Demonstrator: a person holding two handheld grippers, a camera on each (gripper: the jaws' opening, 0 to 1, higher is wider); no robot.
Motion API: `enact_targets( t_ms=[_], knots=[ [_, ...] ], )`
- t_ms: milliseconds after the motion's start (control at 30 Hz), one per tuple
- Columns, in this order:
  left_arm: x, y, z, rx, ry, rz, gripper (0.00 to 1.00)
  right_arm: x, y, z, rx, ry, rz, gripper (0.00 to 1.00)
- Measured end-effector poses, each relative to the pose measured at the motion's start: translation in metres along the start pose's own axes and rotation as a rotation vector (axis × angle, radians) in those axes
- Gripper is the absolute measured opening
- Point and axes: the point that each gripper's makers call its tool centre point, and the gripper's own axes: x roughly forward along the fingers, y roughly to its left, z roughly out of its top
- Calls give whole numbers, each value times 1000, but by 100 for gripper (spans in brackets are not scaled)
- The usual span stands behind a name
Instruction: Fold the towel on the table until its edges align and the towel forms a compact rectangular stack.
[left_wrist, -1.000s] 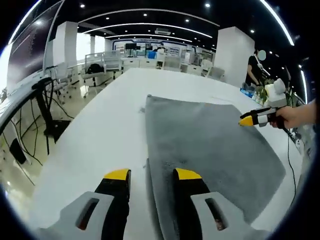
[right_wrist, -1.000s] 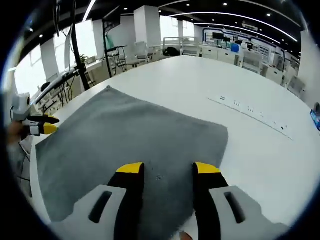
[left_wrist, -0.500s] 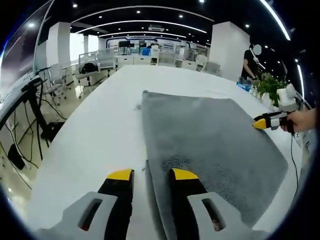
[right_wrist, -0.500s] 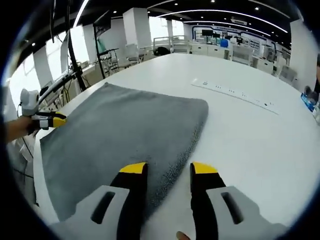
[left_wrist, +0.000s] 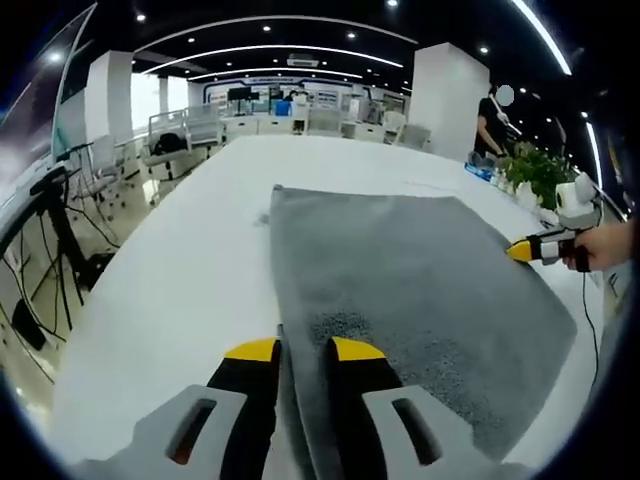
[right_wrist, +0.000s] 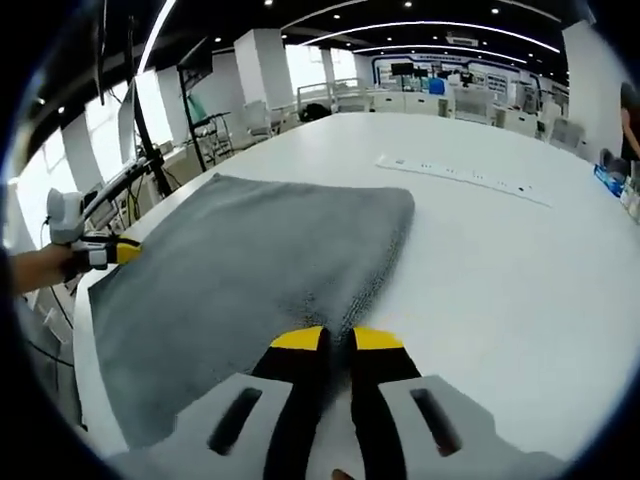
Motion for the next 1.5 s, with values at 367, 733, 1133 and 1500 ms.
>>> enact_targets(
  t_ms=[367,733,1133,1500],
  knots=[
    [22,-38,10,-3,19,-70,7,-28,-27,-15,27,3,-54,5],
    [28,-122,20,136,22,-123,6,-76,-84,-40,63,0,-135,5],
    [41,-204,22,228,71,-235,6,-132,-150,-65,125,-15,-207,5],
    [50,-264,20,294,74,-296,5,-168,-208,-80,161,-7,-245,5]
  ],
)
